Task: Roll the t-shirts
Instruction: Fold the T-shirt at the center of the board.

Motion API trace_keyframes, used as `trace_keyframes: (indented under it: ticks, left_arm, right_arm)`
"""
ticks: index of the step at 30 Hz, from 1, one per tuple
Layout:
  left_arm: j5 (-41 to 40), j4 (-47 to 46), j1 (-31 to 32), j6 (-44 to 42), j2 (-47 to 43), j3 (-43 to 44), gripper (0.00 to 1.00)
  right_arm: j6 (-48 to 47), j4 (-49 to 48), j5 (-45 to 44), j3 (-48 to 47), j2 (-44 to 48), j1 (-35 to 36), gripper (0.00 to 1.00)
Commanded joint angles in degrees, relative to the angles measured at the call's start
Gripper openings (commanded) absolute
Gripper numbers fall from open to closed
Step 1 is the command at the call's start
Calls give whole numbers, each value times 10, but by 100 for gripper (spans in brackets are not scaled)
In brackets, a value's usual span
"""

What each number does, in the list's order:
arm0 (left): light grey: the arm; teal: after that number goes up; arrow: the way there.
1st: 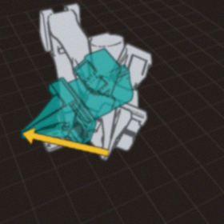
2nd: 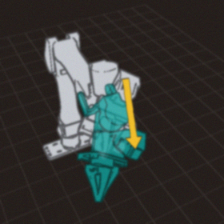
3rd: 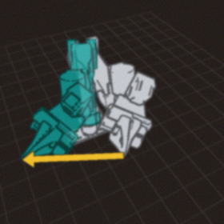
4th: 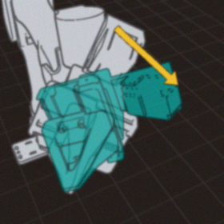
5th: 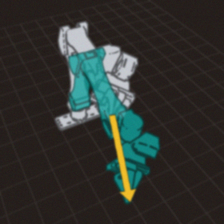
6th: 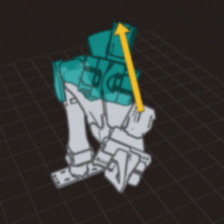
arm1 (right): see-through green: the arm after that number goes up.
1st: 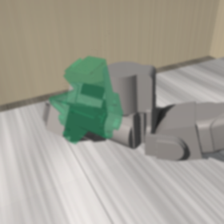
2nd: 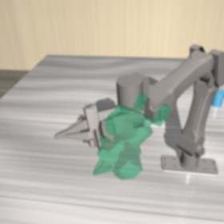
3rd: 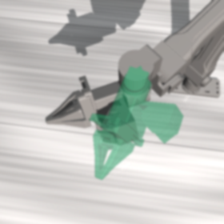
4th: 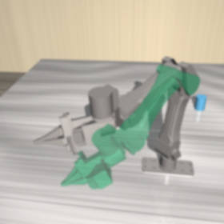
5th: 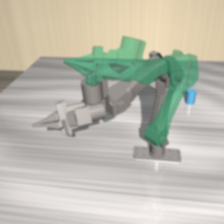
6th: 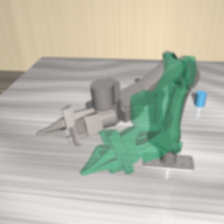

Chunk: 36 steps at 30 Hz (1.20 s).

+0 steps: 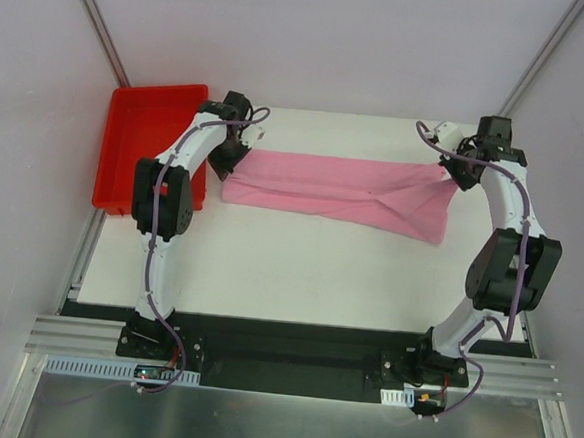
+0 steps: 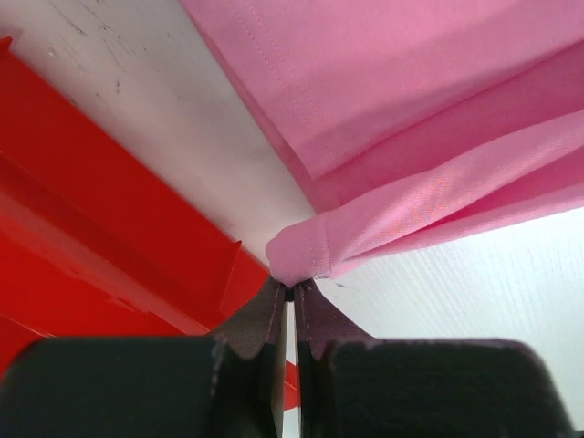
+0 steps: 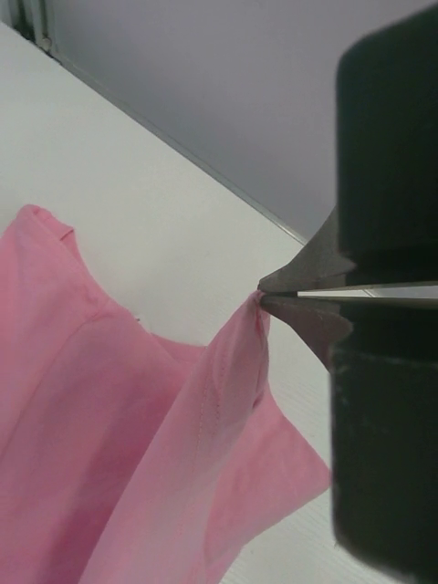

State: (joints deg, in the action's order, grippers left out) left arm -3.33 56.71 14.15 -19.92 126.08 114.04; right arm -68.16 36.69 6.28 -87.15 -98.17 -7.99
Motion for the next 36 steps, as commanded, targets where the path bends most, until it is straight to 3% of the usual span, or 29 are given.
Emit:
trace_keyframes:
  ticks: [1,18,19,21,22,26,30,36]
  left_arm:
    - [-29,21,-7,8,7,17,0]
    - [-68,20,-8,18,85,101,0]
    - [-73,20,-8,21,83,101,2]
    - [-82,20,-8,30,71,99,14]
    - [-88,19,-8,34,63,99,33]
    - [-109,11,-4,38,3,84,52]
    - [-86,9,0,29,-37,37,56]
    - [-13,7,5,17,-35,-22,50]
  right_arm:
    - [-2,-4,-19,-49,-34,17,1]
    - [0,-14,-80,-198,-203,40,2]
    - [20,-16,-83,-205,-205,43,4]
    - [44,-20,-86,-225,-193,50,23]
    - [64,-23,-86,-227,-186,53,28]
    - [89,-16,-80,-210,-142,61,40]
    - [81,18,-39,-136,-97,61,41]
    - [95,76,-10,-21,-69,50,41]
